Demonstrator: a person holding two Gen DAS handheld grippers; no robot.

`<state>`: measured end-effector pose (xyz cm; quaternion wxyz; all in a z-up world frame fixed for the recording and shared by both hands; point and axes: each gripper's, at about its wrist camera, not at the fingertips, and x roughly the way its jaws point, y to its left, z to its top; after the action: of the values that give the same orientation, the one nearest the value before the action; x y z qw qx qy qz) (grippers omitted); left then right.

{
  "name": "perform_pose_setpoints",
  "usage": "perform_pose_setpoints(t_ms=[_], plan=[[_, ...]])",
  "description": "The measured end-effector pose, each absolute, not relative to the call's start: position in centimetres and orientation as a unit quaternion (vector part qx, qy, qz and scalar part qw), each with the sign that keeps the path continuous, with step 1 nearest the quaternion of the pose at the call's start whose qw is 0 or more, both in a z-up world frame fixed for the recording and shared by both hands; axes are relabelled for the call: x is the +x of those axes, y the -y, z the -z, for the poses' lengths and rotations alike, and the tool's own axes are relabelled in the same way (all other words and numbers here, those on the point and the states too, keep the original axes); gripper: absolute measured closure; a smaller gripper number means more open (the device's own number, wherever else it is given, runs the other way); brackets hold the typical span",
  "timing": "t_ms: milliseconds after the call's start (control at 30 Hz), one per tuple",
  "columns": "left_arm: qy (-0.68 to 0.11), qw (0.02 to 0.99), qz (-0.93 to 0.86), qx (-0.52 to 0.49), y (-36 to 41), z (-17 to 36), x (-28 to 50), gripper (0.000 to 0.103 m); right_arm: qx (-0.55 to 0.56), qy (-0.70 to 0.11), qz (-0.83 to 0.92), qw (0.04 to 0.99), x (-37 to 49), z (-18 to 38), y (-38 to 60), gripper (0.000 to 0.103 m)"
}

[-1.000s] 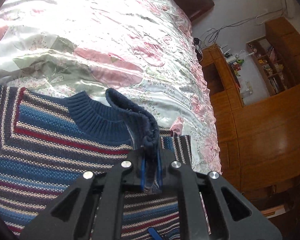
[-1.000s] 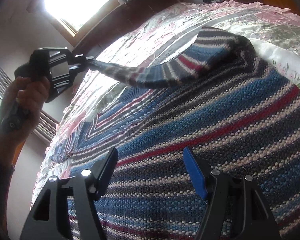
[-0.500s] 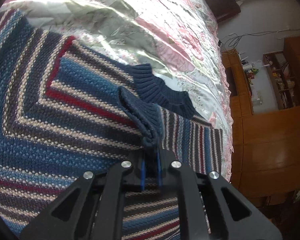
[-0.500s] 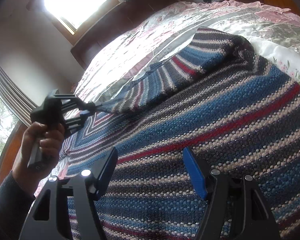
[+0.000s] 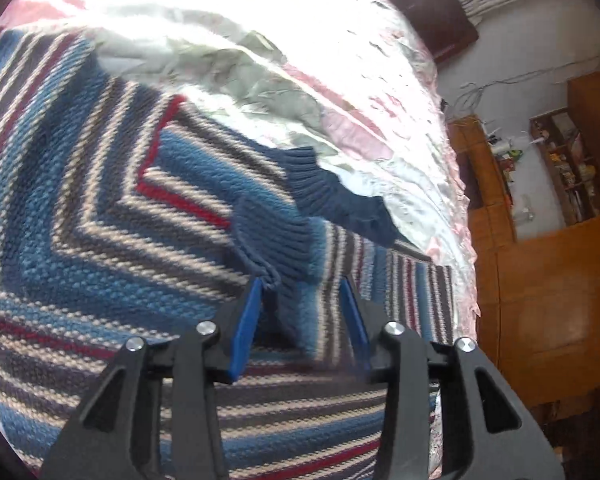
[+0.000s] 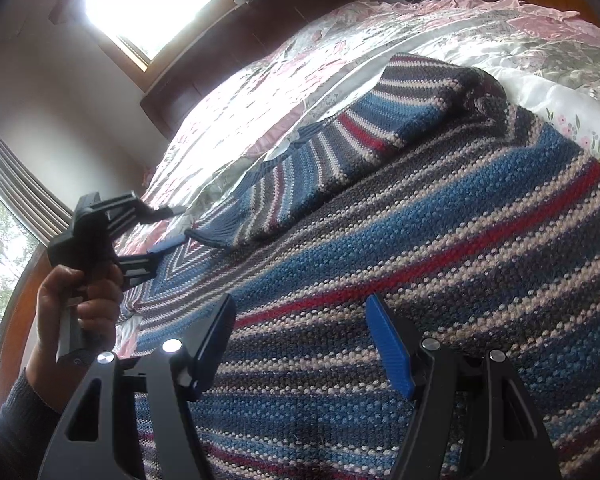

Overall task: Fold small clothes
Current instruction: 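Lay the folded sleeve on the body and open the right gripper, then grasp the other sleeve cuff with the left gripper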

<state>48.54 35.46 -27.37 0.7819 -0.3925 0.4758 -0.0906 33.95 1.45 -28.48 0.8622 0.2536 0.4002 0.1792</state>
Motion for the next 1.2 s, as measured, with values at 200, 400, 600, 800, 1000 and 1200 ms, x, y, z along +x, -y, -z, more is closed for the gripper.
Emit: perform_pose_setpoints(t_ms=[200,400,600,800,1000,1200], plan=[[-0.47,0.787,0.064,-0.395,-34.3,27.6,49.3,0.048,0.249,-0.401,-0.179,0.863,33.9,28.6,-1.6,0.034],[-0.495,0.774,0.058,-0.391,-34.6,29.6,49.0,0.051,0.247,-0.401,-0.179,0.864,34.0,28.6,-1.8,0.034],[-0.449,0.788,0.052,-0.418,-36.9,26.9,47.0,0.045,0.247,-0.4,-0.179,0.864,34.1,28.5,-2.0,0.033],[-0.472,0.776,0.088,-0.408,-33.7,28.5,49.2,0.041,0.239,-0.399,-0.178,0.867,34.0,28.5,-2.3,0.032],[-0.496,0.757,0.061,-0.42,-35.5,31.9,48.3,0.053,0.233,-0.401,-0.179,0.868,34.0,28.8,-2.4,0.032],[-0.454,0.782,0.061,-0.422,-42.0,27.6,42.3,0.029,0.216,-0.399,-0.179,0.873,34.0,28.8,-2.9,0.029]])
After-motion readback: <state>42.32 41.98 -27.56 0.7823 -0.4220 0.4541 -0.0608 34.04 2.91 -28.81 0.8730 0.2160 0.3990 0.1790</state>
